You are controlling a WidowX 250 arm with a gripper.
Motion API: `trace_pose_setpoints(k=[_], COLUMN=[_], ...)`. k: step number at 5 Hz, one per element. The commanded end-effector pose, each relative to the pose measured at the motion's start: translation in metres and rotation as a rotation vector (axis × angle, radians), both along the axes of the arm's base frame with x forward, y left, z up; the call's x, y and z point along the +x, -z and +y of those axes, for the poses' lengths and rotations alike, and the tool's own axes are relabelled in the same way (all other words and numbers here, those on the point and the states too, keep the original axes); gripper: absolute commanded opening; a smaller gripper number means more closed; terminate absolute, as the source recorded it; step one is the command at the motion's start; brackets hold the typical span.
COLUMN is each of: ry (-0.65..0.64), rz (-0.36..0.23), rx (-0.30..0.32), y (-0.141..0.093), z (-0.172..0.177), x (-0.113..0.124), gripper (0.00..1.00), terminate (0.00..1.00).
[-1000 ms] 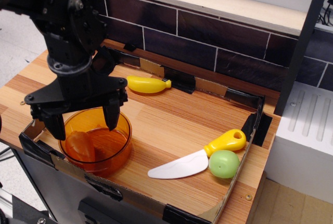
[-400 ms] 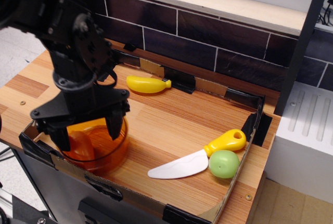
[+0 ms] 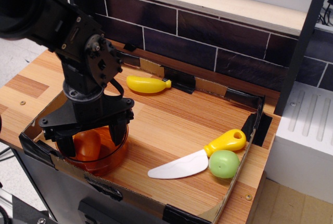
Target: Take carrot out of pot
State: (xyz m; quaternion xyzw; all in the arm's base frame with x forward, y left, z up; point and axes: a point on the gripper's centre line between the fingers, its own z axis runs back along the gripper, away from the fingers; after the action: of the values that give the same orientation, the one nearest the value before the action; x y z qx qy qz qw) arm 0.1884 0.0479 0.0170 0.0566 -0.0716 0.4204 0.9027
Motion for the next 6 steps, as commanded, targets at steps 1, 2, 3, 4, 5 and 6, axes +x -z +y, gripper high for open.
trace_pose_setpoints(k=[1,2,3,4,5,6], ry=[-0.004,-0.012,-0.023,-0.043,-0.069,-0.092], rz=[-0.007,-0.014,-0.021,-0.043,-0.094,-0.146], rx=[0.013,0.002,-0.005,-0.016,-0.033,-0.046], y=[0.002,0.001,-0.009,-0.023,-0.047,-0.069], z=[-0.002,-0.001,-0.001,0.003,0.004,-0.001], x=[0.001,0.001,0.000,0.001,0.003,0.005], gripper=[1.00,0.00,0.00,0.00,0.00,0.00], terminate=[0.00,0.00,0.00,0.00,0.00,0.00])
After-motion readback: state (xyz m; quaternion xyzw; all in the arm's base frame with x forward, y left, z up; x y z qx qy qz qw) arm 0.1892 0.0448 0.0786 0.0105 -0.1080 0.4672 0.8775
